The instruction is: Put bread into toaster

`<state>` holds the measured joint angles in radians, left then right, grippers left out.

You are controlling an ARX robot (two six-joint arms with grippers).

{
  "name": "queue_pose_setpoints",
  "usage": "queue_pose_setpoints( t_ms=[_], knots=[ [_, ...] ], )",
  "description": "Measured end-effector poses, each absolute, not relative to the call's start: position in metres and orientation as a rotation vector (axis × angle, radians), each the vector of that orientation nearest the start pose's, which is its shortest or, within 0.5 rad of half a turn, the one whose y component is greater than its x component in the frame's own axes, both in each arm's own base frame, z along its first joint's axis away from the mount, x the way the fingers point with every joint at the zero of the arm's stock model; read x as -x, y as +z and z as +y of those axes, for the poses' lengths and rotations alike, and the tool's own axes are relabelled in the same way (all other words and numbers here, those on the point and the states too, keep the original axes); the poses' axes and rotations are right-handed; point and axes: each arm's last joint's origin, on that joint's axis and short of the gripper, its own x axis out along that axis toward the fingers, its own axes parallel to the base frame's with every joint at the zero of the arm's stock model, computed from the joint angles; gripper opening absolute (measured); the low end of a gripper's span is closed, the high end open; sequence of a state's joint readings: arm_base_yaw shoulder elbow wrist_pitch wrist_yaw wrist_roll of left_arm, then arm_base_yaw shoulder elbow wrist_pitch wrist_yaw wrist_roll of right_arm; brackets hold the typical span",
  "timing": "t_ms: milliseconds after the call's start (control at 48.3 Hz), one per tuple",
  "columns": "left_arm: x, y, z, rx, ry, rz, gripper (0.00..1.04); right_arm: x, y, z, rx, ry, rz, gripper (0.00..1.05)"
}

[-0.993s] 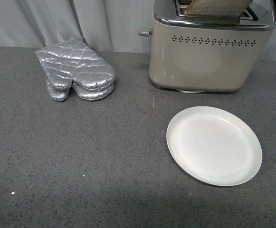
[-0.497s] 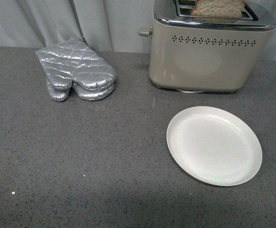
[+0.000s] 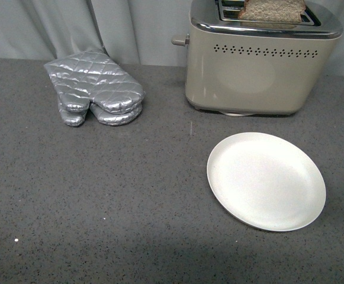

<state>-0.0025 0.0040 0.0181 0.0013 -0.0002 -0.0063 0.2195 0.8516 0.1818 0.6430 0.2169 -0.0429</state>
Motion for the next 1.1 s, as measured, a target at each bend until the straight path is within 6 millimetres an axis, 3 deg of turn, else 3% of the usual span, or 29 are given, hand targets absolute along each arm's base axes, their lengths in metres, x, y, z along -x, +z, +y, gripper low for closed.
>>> queue_pose_setpoints(
  t_ms=[414, 641, 828, 1097],
  knots=[
    [-0.097, 0.170, 0.000, 0.006, -0.002, -0.015, 0.98, -0.144, 0.182, 0.014, 0.013, 0.007, 0.009, 0.00],
    [-0.097, 0.170, 0.000, 0.006, -0.002, -0.015, 0.98, -0.134, 0.177, 0.000, 0.010, -0.004, 0.005, 0.00],
    [-0.097, 0.170, 0.000, 0.006, -0.002, -0.015, 0.98, -0.127, 0.167, 0.000, 0.010, 0.000, 0.000, 0.00],
    [-0.097, 0.170, 0.000, 0.006, -0.002, -0.015, 0.98, -0.118, 0.168, 0.000, 0.010, 0.001, -0.009, 0.00]
  ],
)
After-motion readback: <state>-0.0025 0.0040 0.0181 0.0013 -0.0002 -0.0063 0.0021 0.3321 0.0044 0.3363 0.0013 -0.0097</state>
